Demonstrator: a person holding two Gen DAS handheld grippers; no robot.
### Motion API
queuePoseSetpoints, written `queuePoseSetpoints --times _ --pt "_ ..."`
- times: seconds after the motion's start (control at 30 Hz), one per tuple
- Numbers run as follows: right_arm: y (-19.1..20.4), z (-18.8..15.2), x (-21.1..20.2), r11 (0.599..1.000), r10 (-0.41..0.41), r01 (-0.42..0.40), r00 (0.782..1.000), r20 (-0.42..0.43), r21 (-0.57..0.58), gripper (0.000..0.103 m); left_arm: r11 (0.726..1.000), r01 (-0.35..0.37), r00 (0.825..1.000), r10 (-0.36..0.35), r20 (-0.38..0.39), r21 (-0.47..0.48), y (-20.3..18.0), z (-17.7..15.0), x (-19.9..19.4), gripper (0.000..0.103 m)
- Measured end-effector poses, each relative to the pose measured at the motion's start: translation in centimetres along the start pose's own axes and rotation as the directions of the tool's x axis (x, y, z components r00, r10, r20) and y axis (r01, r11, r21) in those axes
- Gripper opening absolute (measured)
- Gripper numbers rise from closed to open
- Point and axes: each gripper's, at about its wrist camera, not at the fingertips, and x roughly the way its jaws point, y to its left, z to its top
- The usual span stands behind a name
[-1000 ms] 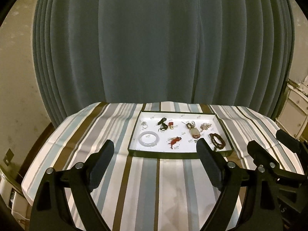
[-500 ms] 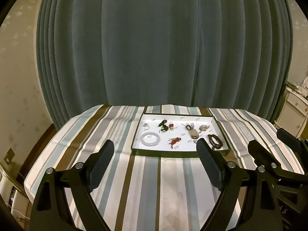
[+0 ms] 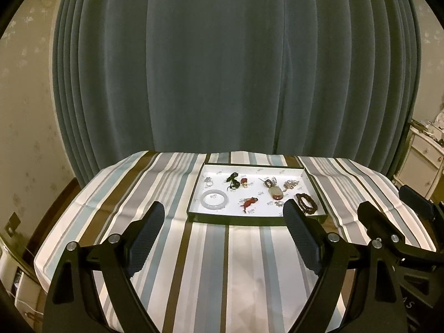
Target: Organize jewelry
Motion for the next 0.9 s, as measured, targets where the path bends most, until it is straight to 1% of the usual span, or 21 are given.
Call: queuePoseSetpoints --times 0.9 --pt "-0.01 -0.09 -0.06 1.0 -0.001 0.001 1.0 0.001 0.0 0.084 1.0 0.001 1.0 -0.001 0.002 -0.003 0.13 -0.11 -0.03 0.086"
